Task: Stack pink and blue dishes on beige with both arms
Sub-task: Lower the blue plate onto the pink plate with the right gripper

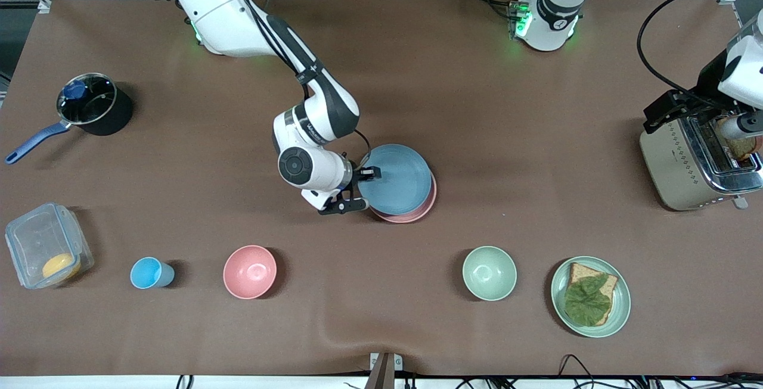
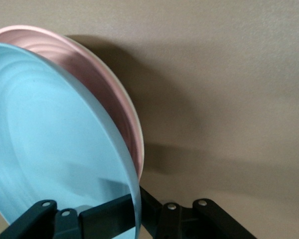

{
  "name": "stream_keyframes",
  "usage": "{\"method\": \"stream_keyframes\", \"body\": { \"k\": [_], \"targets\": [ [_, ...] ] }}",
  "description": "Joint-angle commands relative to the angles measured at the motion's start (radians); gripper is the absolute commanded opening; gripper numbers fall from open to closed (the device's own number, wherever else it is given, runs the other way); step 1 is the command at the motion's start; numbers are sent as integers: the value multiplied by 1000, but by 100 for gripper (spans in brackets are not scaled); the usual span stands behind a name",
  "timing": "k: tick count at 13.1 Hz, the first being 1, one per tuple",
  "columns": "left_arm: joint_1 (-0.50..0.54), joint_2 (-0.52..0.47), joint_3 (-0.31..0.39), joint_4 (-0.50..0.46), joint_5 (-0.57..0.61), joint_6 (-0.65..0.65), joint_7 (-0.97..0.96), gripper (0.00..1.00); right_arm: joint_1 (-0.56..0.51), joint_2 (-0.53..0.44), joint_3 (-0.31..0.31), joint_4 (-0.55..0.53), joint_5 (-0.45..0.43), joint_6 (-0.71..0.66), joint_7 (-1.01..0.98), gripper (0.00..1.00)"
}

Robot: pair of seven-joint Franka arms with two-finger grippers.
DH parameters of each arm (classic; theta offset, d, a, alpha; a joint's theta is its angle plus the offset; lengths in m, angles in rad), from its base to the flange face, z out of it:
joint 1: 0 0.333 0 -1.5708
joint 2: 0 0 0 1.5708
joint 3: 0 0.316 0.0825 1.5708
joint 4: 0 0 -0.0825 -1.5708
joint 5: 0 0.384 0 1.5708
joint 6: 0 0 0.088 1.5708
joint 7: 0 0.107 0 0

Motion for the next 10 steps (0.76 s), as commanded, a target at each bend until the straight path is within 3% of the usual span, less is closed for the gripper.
{"method": "stream_keyframes", "body": {
  "k": [1,8,9,10],
  "targets": [
    [3,-17,6,-6,-27,-15,30,100,10,25,-6,46,-23,-5,37,0],
    [2,-18,5,3,-43,-31,52,100,23,48,-6,83,-23,24,72,0],
    [2,-17,2,6,-42,-33,62,100,23,48,-6,83,-23,26,72,29],
    [0,-17,2,6,-37,-35,79,100,26,48,-6,83,-26,30,72,99]
  ]
}}
